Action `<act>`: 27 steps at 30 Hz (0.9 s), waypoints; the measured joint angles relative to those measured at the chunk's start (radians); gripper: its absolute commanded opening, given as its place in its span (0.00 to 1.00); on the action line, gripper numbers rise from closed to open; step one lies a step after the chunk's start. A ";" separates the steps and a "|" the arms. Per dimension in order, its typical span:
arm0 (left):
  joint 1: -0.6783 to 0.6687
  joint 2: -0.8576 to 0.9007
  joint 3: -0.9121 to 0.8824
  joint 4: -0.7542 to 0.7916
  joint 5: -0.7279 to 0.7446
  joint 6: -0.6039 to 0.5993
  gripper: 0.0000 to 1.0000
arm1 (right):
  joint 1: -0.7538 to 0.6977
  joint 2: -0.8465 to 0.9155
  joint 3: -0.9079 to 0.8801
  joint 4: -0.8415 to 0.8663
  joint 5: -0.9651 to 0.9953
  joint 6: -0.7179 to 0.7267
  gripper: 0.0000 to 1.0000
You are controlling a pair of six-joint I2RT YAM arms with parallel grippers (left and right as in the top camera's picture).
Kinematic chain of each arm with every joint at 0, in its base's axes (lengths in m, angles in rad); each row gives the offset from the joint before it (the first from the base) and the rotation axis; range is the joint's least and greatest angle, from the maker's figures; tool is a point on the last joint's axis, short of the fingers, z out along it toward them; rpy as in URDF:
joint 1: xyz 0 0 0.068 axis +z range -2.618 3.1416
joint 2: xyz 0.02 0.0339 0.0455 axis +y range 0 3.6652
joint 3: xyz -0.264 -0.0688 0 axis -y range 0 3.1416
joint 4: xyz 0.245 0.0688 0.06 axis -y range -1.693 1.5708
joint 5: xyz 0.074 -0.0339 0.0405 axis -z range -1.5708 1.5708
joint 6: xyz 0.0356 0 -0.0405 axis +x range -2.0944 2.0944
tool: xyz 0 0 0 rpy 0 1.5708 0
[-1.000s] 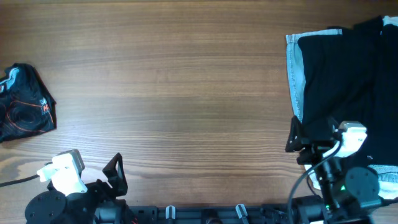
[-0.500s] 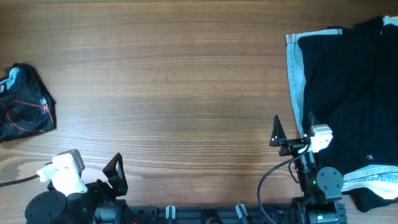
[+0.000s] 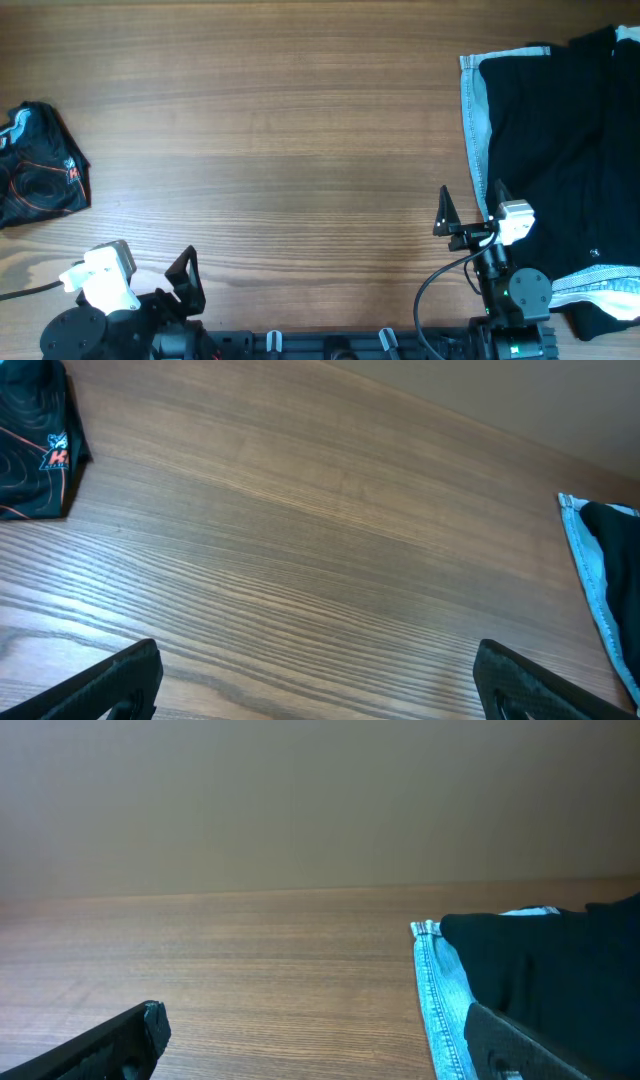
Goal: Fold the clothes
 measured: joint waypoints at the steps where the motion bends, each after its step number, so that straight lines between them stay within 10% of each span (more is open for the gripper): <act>1: 0.000 0.000 0.000 0.000 0.000 0.000 1.00 | 0.000 0.000 0.000 0.000 0.000 0.000 1.00; 11: 0.000 -0.001 -0.012 0.036 -0.011 0.000 1.00 | 0.000 0.000 0.000 0.000 0.000 0.000 1.00; 27: -0.012 -0.300 -0.871 1.207 -0.040 0.001 1.00 | 0.000 0.000 0.000 0.000 0.000 0.000 1.00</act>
